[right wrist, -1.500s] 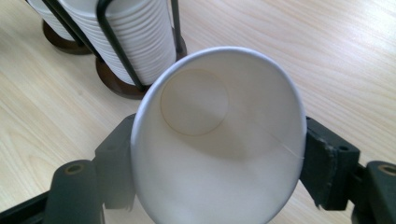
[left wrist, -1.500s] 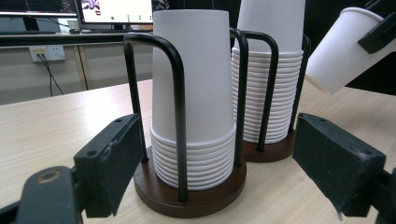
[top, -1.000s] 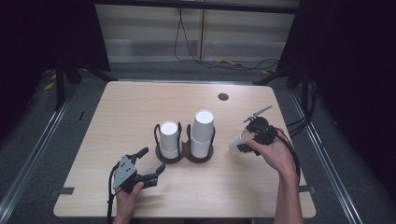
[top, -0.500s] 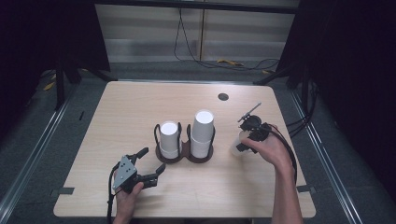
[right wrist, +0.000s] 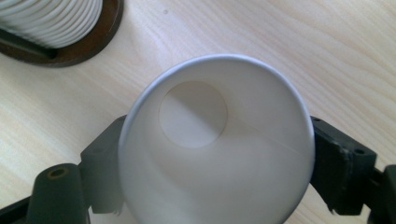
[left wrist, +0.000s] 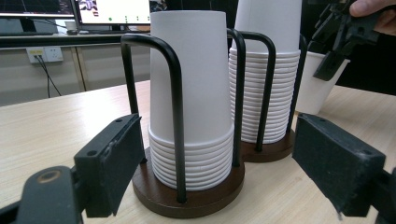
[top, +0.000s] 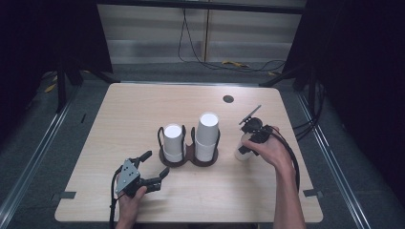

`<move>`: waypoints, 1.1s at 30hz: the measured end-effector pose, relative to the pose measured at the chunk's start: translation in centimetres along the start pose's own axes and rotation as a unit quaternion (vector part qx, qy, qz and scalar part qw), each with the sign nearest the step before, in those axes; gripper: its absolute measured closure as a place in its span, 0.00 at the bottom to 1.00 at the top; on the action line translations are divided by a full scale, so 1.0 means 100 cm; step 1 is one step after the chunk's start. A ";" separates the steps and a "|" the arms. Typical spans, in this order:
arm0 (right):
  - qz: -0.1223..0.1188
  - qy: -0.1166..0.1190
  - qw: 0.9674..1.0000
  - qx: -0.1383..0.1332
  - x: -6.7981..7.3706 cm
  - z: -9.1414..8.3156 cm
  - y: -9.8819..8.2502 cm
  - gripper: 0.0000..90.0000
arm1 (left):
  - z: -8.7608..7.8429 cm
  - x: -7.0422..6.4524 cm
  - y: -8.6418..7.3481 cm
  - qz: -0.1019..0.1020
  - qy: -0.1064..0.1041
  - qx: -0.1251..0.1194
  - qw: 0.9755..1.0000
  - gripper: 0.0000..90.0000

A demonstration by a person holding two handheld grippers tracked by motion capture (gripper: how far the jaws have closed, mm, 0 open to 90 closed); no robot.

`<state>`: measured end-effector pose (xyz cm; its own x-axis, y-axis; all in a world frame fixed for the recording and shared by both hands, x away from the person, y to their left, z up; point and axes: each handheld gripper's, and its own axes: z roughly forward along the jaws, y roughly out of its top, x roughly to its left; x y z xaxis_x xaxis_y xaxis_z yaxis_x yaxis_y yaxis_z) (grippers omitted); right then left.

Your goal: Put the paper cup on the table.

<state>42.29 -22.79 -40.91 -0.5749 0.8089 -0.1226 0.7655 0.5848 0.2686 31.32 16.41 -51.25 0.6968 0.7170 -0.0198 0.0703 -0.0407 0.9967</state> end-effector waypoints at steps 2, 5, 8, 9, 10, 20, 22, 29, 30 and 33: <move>0.002 -0.006 1.000 -0.003 -0.001 0.002 0.002 0.20 | 0.000 0.000 0.000 0.001 -0.001 0.000 1.000 0.18; 0.003 -0.002 1.000 -0.007 0.000 0.004 0.004 0.20 | 0.000 0.000 0.000 0.000 0.000 0.000 1.000 0.18; 0.005 -0.002 1.000 -0.011 0.000 0.005 0.004 0.19 | 0.000 0.000 0.000 0.000 0.001 0.001 1.000 0.18; 0.006 -0.002 1.000 -0.010 0.000 0.006 0.004 0.19 | 0.000 0.000 0.000 0.000 0.001 0.001 1.000 0.18; 0.009 0.003 1.000 -0.011 0.000 0.008 0.003 0.18 | 0.000 0.000 0.000 0.000 0.001 0.000 1.000 0.18; 0.022 0.022 0.999 -0.030 -0.002 0.013 -0.001 0.16 | 0.000 0.000 0.000 -0.002 0.002 0.001 1.000 0.19; 0.025 0.030 0.999 -0.036 -0.001 0.012 0.000 0.16 | 0.000 0.000 0.000 -0.001 0.003 0.001 1.000 0.19; 0.036 0.028 0.997 -0.061 -0.001 0.007 -0.001 0.16 | 0.000 -0.001 0.000 0.000 0.004 0.001 1.000 0.19; 0.036 0.028 0.997 -0.061 -0.001 0.007 -0.001 0.16 | 0.000 -0.001 0.000 0.001 0.004 0.001 1.000 0.19; 0.040 0.030 0.996 -0.069 -0.003 0.005 -0.003 0.16 | 0.000 0.000 0.000 -0.002 0.004 0.001 1.000 0.19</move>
<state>42.37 -23.13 -41.41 -0.5330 0.8452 -0.0395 0.7650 0.5013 0.4045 31.31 16.38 -51.24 0.6901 0.7233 -0.0238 0.0751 -0.0388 0.9964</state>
